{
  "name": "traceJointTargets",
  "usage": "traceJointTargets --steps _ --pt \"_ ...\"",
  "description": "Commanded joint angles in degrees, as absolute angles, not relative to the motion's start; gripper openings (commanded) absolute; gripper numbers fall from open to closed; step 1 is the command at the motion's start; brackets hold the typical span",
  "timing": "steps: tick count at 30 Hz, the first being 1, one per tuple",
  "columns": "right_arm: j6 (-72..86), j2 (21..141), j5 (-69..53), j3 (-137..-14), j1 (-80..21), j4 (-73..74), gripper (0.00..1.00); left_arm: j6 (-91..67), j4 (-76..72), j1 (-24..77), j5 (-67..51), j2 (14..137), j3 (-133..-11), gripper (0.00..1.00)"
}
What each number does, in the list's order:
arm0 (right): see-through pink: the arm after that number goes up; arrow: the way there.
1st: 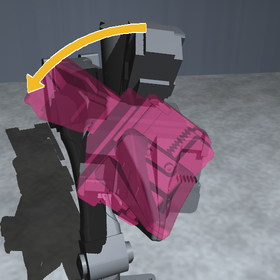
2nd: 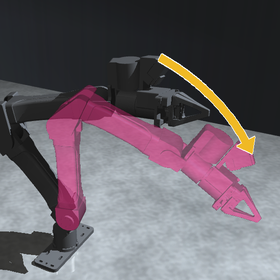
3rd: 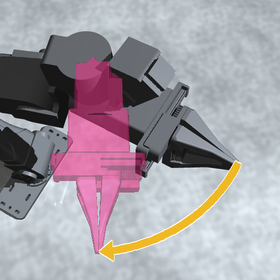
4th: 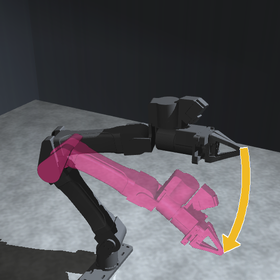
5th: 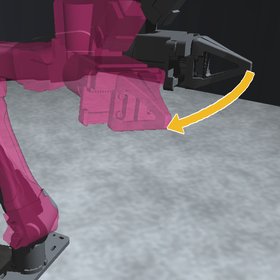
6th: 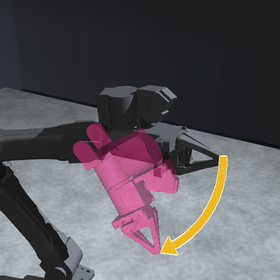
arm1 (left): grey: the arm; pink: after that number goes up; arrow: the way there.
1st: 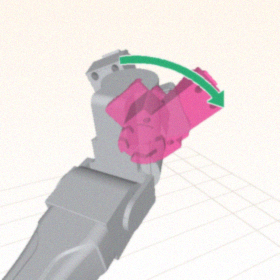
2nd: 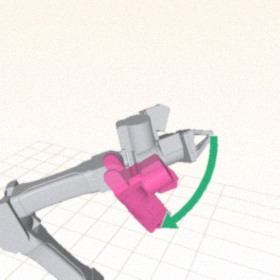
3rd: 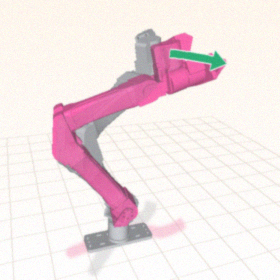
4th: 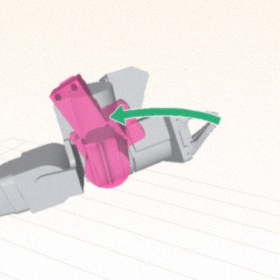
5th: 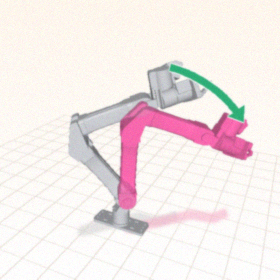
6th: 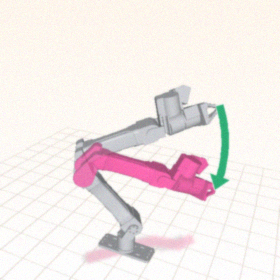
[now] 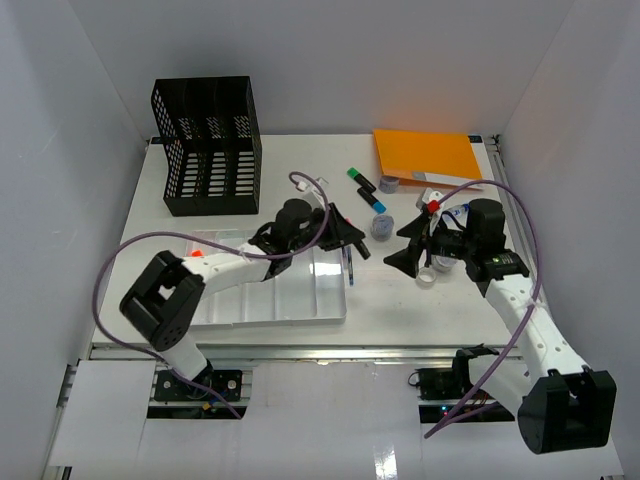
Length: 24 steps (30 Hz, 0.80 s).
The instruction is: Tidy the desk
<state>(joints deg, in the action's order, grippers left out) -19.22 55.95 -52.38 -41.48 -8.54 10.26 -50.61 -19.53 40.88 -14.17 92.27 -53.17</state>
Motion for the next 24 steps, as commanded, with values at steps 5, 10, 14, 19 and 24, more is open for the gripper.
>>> traceJointTargets --steps 5,10,14,19,24 --pt "-28.05 48.89 -56.88 -40.09 -2.13 15.56 0.9 -22.73 31.08 19.64 2.72 73.44 -56.71 0.0" --pt "-26.46 48.6 -54.77 -40.6 -1.67 15.55 0.9 -17.94 40.58 12.09 17.16 71.01 -57.06 0.0" --pt "-26.13 48.37 -53.38 -40.61 -1.73 15.56 0.9 -16.45 40.21 8.76 22.26 73.81 -55.14 0.0" --pt "-25.95 48.43 -53.24 -40.52 -1.67 15.56 0.9 -15.71 38.56 8.24 27.5 77.97 -55.6 0.0" --pt "-26.07 48.94 -53.04 -40.3 -1.5 15.51 0.9 -16.26 37.26 8.05 28.46 83.06 -55.36 0.05"
